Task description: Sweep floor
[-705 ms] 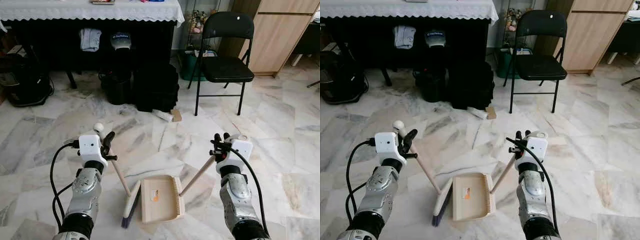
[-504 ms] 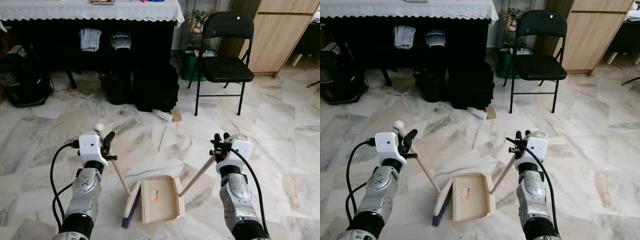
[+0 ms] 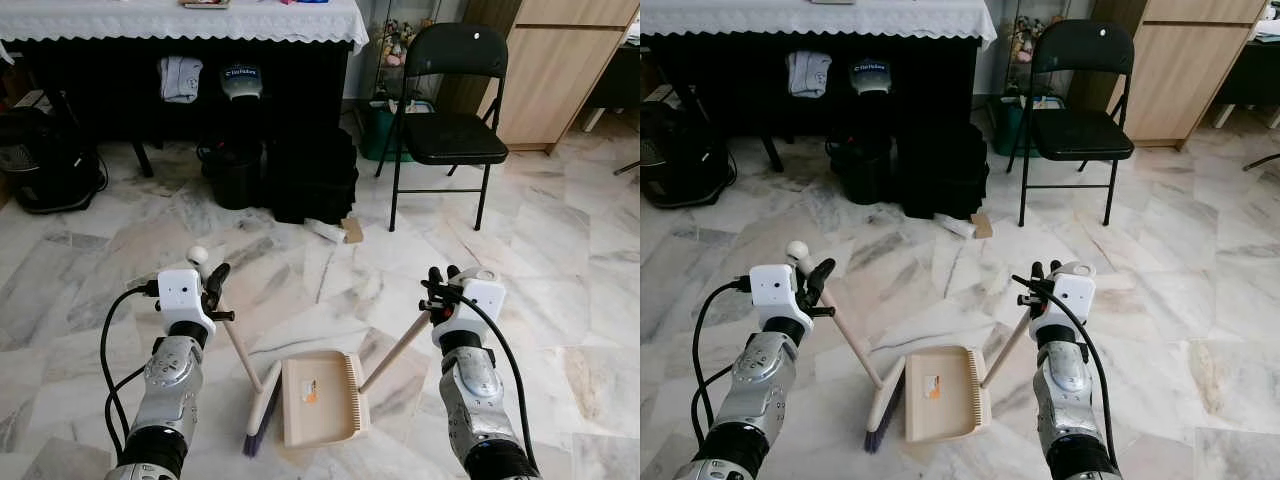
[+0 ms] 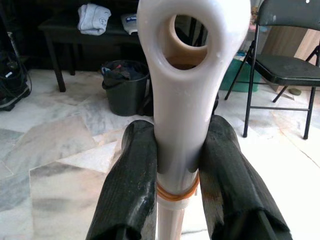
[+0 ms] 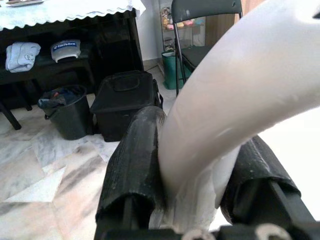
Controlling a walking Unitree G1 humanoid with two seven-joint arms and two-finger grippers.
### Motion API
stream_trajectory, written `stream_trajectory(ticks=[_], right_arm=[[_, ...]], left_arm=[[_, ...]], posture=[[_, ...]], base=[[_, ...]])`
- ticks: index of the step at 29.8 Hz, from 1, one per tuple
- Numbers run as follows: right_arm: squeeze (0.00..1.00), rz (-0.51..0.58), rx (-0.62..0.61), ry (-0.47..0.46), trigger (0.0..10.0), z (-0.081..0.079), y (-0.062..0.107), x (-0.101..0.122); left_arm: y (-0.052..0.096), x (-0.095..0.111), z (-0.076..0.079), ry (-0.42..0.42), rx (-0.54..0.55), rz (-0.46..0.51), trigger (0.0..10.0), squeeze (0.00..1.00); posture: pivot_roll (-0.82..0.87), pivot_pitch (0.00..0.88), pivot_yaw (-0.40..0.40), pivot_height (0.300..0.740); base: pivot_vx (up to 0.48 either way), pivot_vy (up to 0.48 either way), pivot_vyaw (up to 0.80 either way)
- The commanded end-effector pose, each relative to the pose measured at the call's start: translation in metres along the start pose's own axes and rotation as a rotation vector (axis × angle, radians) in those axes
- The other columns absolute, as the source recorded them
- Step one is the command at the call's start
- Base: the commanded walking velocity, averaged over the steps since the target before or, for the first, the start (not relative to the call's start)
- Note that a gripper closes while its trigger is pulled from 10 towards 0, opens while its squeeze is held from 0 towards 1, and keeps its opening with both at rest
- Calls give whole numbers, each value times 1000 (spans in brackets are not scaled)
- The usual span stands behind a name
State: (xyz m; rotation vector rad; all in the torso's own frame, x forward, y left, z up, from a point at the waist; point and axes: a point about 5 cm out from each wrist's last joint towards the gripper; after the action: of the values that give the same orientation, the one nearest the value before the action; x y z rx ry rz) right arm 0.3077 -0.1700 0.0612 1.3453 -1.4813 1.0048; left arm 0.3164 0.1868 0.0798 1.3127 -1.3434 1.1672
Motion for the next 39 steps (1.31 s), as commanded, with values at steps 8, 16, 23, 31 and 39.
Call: stream_trajectory(ticks=[8,16,23,31,39], right_arm=[[0,65,5,-13,10000,0,-2,12],[0,64,5,-11,10000,0,-2,13],[0,61,6,-12,10000,-1,-2,12],[0,58,3,-12,10000,-1,-2,11],[0,54,4,-13,10000,-2,-2,10]], left_arm=[[-2,6,4,4,-16,21,10000,0],[-2,6,5,12,-21,19,10000,0],[-2,7,5,13,-26,20,10000,0],[-2,7,5,16,-33,22,10000,0],[-2,8,5,19,-37,22,10000,0]], posture=[[-81,52,-40,740],[-80,55,-40,740],[-80,55,-36,740],[-80,55,-36,740],[-78,48,-33,740]], base=[[0,0,0],[31,0,0],[307,0,0],[389,0,0],[445,0,0]])
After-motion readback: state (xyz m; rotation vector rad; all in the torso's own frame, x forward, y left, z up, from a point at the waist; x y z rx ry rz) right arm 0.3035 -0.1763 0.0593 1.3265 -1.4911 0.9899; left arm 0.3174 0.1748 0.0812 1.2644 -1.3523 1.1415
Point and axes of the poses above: a point about 5 cm out from each wrist's last joint towards the gripper, its own y axis pointing back from the gripper into the wrist, its own x axis along the axis of the wrist's last joint, z = x × y, and after that the axes turned 11 degrees about -y, right-handed
